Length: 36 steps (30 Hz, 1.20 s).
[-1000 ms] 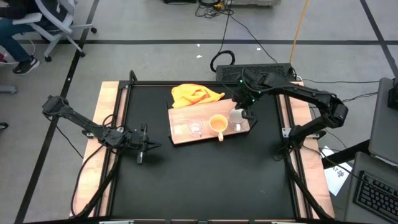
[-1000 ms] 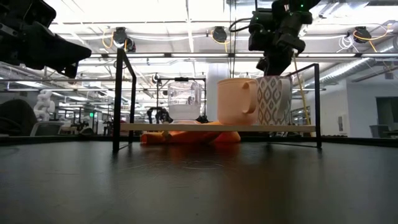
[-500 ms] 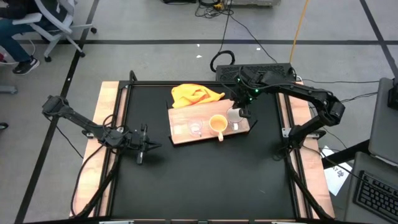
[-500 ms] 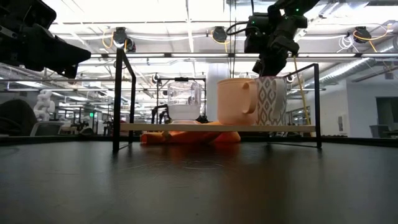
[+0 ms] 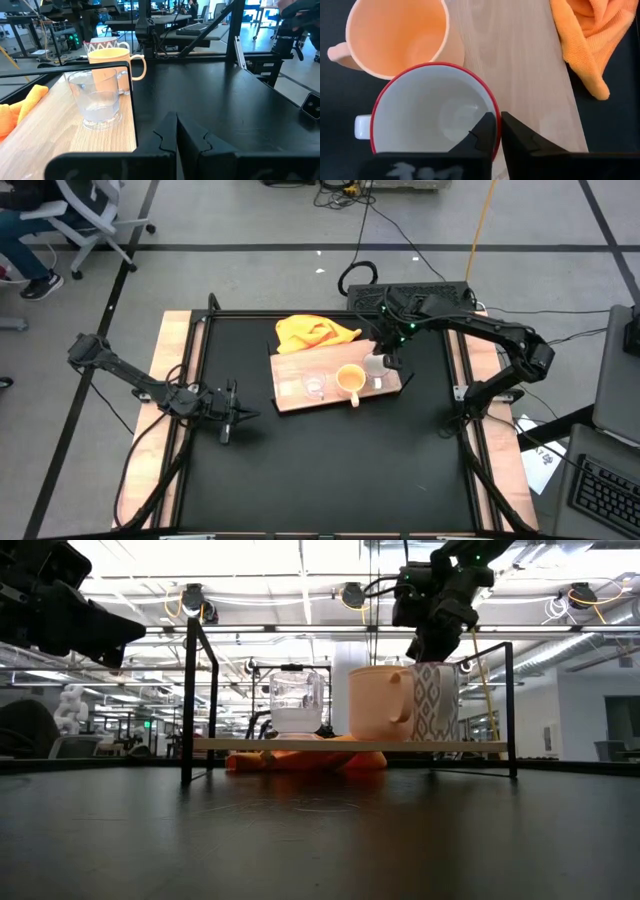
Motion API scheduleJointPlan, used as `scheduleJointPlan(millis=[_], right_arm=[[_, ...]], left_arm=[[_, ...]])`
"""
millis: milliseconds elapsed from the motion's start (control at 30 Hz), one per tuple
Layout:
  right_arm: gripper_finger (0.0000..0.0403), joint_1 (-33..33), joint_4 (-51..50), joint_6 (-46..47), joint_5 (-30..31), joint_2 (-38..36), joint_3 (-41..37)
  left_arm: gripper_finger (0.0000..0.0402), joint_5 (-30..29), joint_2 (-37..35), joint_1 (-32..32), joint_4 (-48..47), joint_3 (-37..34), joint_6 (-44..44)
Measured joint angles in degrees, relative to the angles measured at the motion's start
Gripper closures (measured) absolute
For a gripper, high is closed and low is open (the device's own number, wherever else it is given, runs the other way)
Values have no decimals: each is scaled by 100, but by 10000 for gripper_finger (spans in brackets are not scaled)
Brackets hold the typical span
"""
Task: Stack small to large cups/mugs on shelf
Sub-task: Put the gray patterned mug on the shelf, then return to Home Position
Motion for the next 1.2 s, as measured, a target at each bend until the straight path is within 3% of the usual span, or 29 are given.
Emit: scheduleJointPlan(millis=[300,700,1000,1200], right_arm=[[336,9,-34,107,17,21,-28],[326,4,35,155,12,-162,-23],[325,15,227,366,14,-897,-15],[328,15,336,1227,-39,-1725,-14]], left_arm=[[396,4,0,-1,-26,0,0],[396,5,0,0,-22,0,-101],[396,3,2,-2,42,0,-127],[396,-76,0,0,564,0,280]])
